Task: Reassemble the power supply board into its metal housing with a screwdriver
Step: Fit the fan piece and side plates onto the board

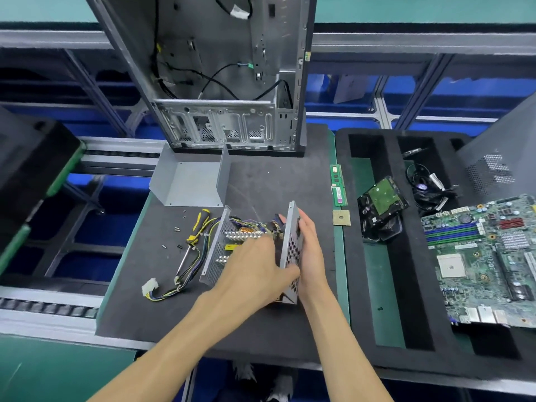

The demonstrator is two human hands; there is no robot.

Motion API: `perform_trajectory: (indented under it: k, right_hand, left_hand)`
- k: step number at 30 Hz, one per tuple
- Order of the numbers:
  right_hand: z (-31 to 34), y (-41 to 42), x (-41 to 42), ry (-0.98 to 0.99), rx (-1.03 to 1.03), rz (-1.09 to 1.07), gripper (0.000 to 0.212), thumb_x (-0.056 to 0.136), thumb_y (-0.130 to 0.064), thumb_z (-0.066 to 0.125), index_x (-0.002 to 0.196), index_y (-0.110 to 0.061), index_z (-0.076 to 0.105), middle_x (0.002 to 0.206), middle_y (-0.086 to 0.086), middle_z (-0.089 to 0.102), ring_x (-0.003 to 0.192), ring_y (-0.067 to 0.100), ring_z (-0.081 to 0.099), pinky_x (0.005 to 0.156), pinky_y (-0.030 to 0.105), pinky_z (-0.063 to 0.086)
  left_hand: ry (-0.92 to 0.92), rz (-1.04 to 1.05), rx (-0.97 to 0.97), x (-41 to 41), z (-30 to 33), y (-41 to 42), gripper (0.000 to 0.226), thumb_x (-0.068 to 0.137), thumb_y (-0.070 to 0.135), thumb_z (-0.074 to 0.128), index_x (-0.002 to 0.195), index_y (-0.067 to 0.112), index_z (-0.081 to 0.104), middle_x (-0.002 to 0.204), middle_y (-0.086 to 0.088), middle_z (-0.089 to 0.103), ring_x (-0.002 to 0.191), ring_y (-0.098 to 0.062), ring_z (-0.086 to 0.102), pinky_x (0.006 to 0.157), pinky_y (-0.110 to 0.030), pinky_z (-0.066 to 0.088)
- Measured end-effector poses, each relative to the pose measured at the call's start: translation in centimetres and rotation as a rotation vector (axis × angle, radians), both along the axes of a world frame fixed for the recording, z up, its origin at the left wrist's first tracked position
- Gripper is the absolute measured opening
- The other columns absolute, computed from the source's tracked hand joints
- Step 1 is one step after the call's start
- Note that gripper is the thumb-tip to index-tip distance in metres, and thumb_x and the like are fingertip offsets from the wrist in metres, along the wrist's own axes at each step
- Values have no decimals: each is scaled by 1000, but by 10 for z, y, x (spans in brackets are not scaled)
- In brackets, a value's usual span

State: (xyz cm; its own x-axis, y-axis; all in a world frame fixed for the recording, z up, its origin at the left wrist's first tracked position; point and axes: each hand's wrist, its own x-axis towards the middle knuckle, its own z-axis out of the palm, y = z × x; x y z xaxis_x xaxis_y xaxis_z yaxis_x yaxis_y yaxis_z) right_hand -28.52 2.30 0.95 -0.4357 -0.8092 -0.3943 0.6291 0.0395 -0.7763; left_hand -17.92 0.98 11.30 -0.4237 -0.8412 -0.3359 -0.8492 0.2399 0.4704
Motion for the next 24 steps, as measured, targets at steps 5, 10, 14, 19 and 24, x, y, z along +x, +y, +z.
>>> perform_trajectory:
  k: [5,10,14,19,24]
  right_hand:
    - [34,7,-11,54,-21,57,23,105,-34,56,125,-38,68,123,2,74,108,20,72,79,32,60]
    - [65,7,-31,151,-41,91,28,104,-27,56,123,-45,67,121,2,74,103,19,74,73,31,59]
    - [70,-3,-30,216,-13,119,38,104,-14,49,130,-38,62,118,9,73,92,20,73,73,36,60]
    - [64,-19,-12,300,63,130,39,104,-10,50,134,-35,56,117,3,68,86,13,72,65,28,59]
    - [61,-26,1,417,92,131,38,104,-13,48,128,-41,54,110,-6,67,74,1,70,57,19,53]
  left_hand:
    - [317,74,316,9,28,-5,10,87,24,67,96,21,67,80,2,77,58,-20,74,55,-40,63]
    - [646,95,625,20,31,-17,18,95,13,66,112,10,67,92,-12,78,77,-34,76,56,-32,62]
    - [748,68,719,33,7,-30,25,98,14,62,122,11,67,112,-10,76,95,-34,74,65,-35,62]
    - [770,50,779,52,-22,-47,36,97,19,61,133,17,62,125,-5,71,112,-25,69,91,-36,54]
    - [756,96,876,65,-29,-63,45,90,22,72,130,8,58,122,-5,72,108,-20,69,86,-24,55]
